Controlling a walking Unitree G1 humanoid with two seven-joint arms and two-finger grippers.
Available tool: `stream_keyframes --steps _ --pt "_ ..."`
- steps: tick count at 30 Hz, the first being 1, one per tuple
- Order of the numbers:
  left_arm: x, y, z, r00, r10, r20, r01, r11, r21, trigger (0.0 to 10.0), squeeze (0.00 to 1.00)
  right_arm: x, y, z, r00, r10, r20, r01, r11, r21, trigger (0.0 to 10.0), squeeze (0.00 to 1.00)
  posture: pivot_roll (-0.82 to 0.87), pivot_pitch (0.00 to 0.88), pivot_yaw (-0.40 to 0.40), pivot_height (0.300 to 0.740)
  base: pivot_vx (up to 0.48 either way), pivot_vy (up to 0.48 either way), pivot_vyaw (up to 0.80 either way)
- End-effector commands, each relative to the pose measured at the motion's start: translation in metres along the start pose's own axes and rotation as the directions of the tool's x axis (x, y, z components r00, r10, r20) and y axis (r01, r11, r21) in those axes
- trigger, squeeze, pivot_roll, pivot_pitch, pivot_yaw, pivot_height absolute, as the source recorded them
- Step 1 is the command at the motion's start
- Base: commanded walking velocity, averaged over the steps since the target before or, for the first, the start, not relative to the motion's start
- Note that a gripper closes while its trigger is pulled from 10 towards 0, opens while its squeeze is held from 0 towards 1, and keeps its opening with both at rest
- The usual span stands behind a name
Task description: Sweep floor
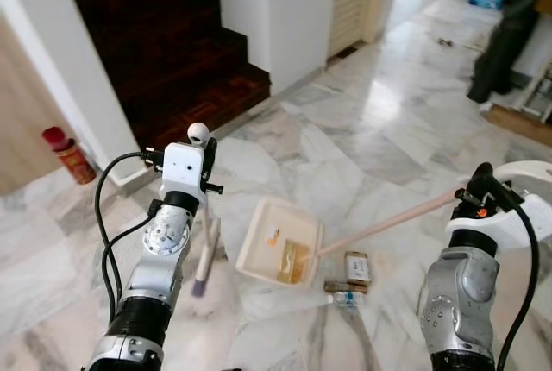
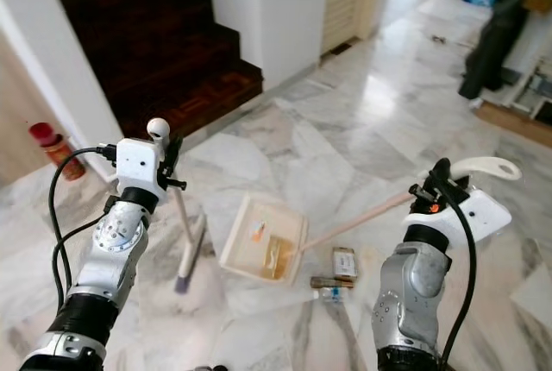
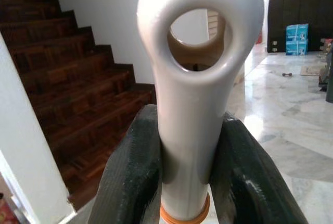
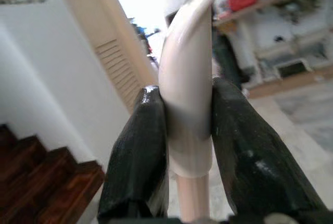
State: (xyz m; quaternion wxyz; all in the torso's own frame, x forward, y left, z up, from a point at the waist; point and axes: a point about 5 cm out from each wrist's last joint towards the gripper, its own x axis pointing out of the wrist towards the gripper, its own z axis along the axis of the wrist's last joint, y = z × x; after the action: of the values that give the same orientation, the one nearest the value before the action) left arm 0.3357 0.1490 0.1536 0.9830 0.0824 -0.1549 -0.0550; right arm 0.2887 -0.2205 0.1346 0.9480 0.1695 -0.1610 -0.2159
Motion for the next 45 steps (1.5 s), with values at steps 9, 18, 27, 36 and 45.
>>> stream_keyframes --steps 9,18,27,36,45 --pt "0.0049 -0.0009 0.0156 0.998 0.000 0.068 -0.001 1.000 0.021 10.0 0.00 0.0053 0.0004 0.0117 0.999 -0.002 0.048 0.003 1.000 -0.013 10.0 0.00 0.06 0.047 -0.038 0.740 0.000 0.000 0.62" --pt "0.0040 0.0000 0.0147 0.998 0.010 0.061 -0.011 1.000 0.020 10.0 0.00 0.0061 -0.0010 0.0125 0.999 -0.014 0.049 0.014 1.000 -0.014 10.0 0.00 0.06 0.059 -0.042 0.740 0.000 0.000 0.80" --pt "0.0026 -0.0009 0.0140 0.998 0.012 0.055 -0.013 1.000 0.017 10.0 0.00 0.0063 -0.0011 0.0124 0.999 -0.015 0.044 0.015 1.000 -0.005 10.0 0.00 0.06 0.072 -0.044 0.740 0.000 0.000 0.58" --pt "0.0036 0.0012 0.0143 0.998 0.026 0.050 -0.027 1.000 0.009 10.0 0.00 0.0080 -0.0013 0.0124 0.999 -0.025 0.039 0.024 0.999 0.025 10.0 0.00 0.07 0.083 -0.047 0.740 0.000 0.000 0.00" --pt "0.0022 -0.0007 0.0141 0.999 0.026 0.046 -0.026 1.000 0.007 10.0 0.00 0.0070 -0.0004 0.0140 0.999 -0.021 0.050 0.022 1.000 -0.013 10.0 0.00 0.06 0.089 -0.044 0.740 0.000 0.000 0.18"
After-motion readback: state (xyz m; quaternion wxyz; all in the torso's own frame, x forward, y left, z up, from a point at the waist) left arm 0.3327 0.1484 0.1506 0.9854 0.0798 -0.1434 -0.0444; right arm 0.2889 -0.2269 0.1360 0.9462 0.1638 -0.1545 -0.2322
